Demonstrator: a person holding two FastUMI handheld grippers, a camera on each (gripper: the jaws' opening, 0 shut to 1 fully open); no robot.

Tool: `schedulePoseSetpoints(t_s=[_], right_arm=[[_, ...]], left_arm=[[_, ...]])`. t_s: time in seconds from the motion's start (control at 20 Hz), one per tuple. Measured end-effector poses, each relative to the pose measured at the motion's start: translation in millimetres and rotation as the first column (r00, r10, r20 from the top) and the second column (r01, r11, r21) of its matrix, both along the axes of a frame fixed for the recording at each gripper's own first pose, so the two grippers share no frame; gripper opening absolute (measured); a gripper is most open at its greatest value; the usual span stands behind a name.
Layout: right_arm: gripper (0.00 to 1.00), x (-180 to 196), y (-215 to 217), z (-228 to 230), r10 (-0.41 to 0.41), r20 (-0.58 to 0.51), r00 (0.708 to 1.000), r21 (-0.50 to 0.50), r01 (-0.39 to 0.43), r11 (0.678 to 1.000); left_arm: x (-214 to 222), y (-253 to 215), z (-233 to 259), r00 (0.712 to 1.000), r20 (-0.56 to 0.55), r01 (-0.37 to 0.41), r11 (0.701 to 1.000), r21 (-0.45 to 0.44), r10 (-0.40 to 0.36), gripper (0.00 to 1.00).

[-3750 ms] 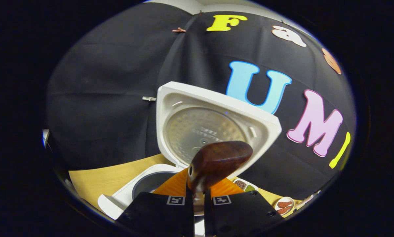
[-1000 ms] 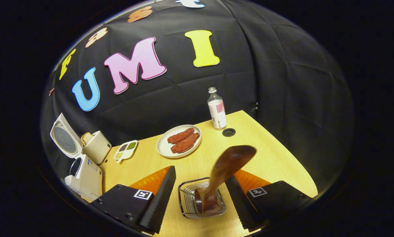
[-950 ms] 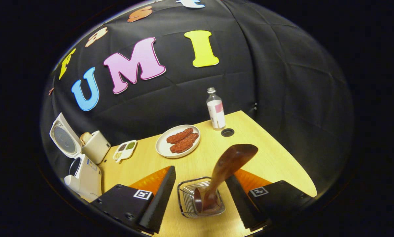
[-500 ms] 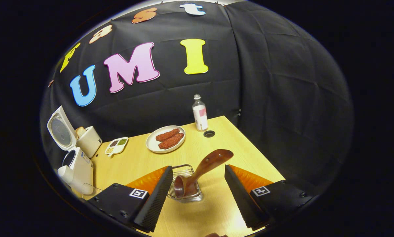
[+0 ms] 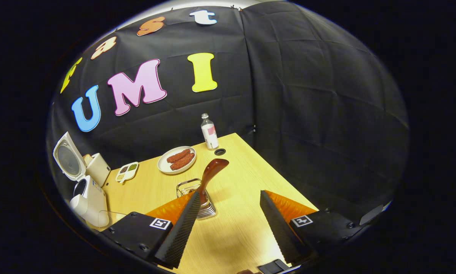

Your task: Close the left gripper, press the button to open the rice cooker; take a wooden spoon from the chopstick holder with the right hand, scoop a spoonful of rice and pour it into the rice cooker, then put the wooden spoon back into the chopstick holder.

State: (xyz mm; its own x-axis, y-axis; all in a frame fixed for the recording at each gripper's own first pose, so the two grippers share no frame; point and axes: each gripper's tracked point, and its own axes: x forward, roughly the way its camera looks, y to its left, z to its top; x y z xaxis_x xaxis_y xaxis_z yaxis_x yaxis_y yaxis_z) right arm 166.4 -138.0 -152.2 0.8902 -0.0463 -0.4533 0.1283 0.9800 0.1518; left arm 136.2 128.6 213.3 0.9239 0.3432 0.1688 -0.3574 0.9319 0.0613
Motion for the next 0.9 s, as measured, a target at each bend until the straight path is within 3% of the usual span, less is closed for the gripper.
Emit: schedulePoseSetpoints(t_s=[0.2,0.55,0.9], right_arm=[[0.99,-28.9,-3.2,23.8,-0.012,0.034,0.999,-0.044,0.014,0.999],[0.98,-60.3,16.4,62.0,0.003,0.100,0.995,-0.130,0.010,0.992],[0.99,-91.0,31.3,87.0,-0.031,0.163,0.986,-0.154,0.057,0.986]], left_arm=[[45.3,11.7,23.2,0.995,0.021,0.097,0.986,-0.134,-0.095,0.94],[139.0,48.0,40.1,0.986,-0.058,0.148,0.978,-0.144,-0.158,0.96],[224.9,49.3,-2.8,0.948,-0.207,0.200,0.957,-0.209,-0.243,0.96]])
